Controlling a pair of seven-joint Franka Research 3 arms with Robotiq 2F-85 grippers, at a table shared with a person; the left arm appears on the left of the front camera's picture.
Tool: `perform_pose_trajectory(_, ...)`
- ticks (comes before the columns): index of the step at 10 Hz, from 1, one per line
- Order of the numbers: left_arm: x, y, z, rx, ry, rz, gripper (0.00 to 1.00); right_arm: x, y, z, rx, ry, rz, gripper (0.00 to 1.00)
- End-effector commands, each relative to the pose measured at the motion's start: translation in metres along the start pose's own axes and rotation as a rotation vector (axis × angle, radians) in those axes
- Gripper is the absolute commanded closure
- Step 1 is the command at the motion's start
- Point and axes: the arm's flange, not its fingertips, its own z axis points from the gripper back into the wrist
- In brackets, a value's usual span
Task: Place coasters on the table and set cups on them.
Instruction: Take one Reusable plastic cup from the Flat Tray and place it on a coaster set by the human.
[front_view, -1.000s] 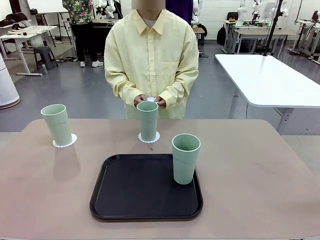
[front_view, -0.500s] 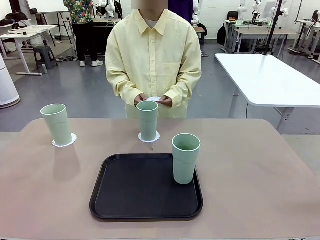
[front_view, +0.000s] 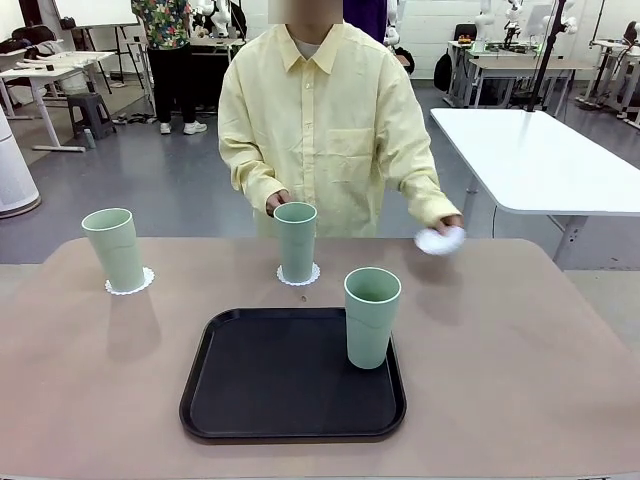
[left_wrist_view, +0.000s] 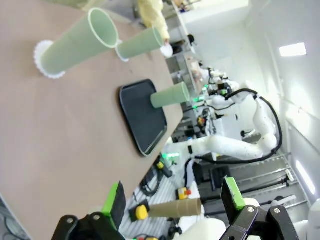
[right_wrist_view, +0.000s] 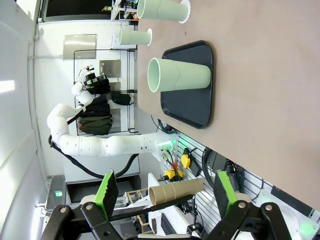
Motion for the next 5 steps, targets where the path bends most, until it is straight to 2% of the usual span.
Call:
perform_pose_trajectory(1,-0.0011,-0.0013,0.0017,0.001,-0.002,0.001,0.00,-0.0002,0.0005,0.0006,0.011,-0.001,0.008,0.00)
perform_pose_trajectory(5,-0.0011,-0.0013,0.0017,0.001,-0.002,0.001,0.00,-0.0002,0.0005,0.0006,0.011,-0.001,0.008,0.00)
